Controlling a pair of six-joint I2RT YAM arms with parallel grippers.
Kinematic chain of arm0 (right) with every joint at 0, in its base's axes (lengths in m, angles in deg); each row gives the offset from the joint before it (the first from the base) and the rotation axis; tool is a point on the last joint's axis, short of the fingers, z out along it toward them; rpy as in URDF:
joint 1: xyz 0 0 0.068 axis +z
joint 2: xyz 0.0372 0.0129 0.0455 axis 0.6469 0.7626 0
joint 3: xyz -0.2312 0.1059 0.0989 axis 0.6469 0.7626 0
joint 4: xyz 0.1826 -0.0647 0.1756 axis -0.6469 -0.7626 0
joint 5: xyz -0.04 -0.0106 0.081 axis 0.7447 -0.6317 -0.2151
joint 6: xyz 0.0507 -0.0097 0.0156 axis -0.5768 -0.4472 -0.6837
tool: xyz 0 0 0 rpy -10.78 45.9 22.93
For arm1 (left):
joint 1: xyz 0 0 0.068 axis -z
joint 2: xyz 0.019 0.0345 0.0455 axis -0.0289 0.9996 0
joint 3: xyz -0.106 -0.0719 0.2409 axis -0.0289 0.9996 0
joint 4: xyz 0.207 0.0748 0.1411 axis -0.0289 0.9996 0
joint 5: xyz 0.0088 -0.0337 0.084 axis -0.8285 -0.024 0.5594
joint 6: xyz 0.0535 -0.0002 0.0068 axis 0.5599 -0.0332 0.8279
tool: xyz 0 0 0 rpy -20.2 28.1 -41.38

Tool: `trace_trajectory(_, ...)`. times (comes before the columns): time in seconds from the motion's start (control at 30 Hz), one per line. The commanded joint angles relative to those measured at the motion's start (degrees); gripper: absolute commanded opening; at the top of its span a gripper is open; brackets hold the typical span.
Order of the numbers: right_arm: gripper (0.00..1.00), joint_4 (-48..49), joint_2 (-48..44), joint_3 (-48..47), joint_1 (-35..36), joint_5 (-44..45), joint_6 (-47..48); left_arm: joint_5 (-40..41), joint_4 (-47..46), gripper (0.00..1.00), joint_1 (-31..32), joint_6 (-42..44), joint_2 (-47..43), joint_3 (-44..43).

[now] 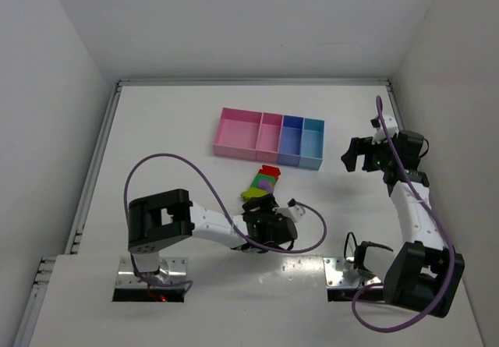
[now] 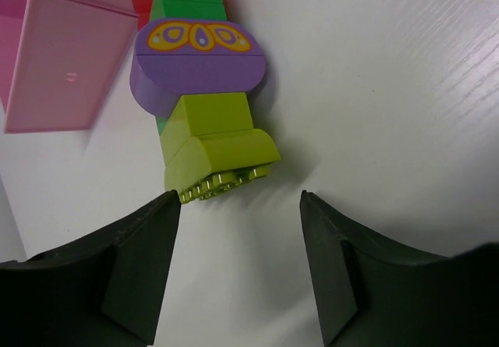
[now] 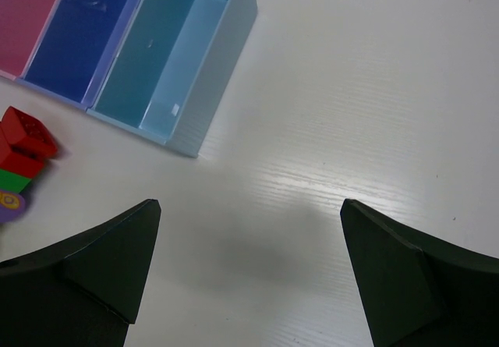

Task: Sort the legos into containers by color

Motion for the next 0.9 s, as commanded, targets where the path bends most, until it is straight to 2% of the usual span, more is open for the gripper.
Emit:
trace_trajectory(0.0,1.00,1.23,0.45,-0.08,-0.78,-1.99,0.69,1.47,-0.01,0.68,-1.21,-2.18,0.67,-1.21)
trace_trajectory(0.03,1.00,1.23,0.45,-0.08,-0.78,-2.00,0.69,1.47,-0.01,0.64,-1.83,-2.18,0.67,-1.21)
trace_trajectory(0.07,1.00,1.23,0.45,-0.08,-0.78,-2.00,0.69,1.47,-0.01,0.54,-1.84,-2.18,1.19,-1.21)
trace_trajectory(0.13,1.00,1.23,0.45,-0.08,-0.78,-2.00,0.69,0.86,-0.01,0.43,-3.06,-2.18,1.20,-1.73)
trace_trajectory(0.17,1.00,1.23,0.97,-0.08,-0.78,-2.00,0.69,0.24,-0.01,0.31,-3.07,-2.18,1.20,-1.74)
trace_trajectory(0.2,1.00,1.23,0.98,-0.08,-0.78,-2.00,0.69,0.24,-0.01,0.24,-3.07,-2.18,1.20,-1.74)
trace_trajectory(0.33,1.00,1.23,0.98,-0.08,-1.30,-3.48,0.69,-0.99,-0.01,0.09,-3.07,-1.56,-1.08,-1.74)
trace_trajectory(0.37,1.00,0.70,-0.07,-0.08,-1.31,-5.23,0.69,-2.65,0.60,0.09,-3.59,-0.69,-3.35,-1.74)
trace_trajectory(0.47,1.00,0.70,-2.53,1.33,-1.31,-9.37,1.21,-6.17,3.06,0.00,-3.59,-0.15,-8.18,-2.79)
trace_trajectory(0.7,1.00,0.00,-3.77,1.94,-0.08,-13.68,0.60,-12.05,8.50,0.00,-5.79,0.46,-15.93,-3.32)
trace_trajectory(0.73,1.00,0.00,-3.77,1.94,-0.07,-14.29,0.60,-13.72,9.56,0.05,-5.79,0.46,-15.94,-3.32)
trace_trajectory(0.77,1.00,-0.70,-3.77,1.94,-0.07,-14.30,1.12,-14.78,10.53,0.16,-5.79,0.46,-16.64,-4.19)
trace_trajectory(0.8,1.00,-1.23,-3.77,1.94,-0.07,-15.00,1.13,-15.66,11.41,0.23,-5.79,0.46,-16.64,-4.90)
trace_trajectory(0.83,1.00,-1.76,-3.77,1.34,-0.07,-15.96,1.13,-17.41,12.12,0.43,-5.79,1.33,-17.95,-4.90)
trace_trajectory(0.87,1.00,-2.72,-3.77,0.63,-0.07,-17.71,1.13,-18.04,12.12,0.78,-6.31,1.34,-18.48,-5.69)
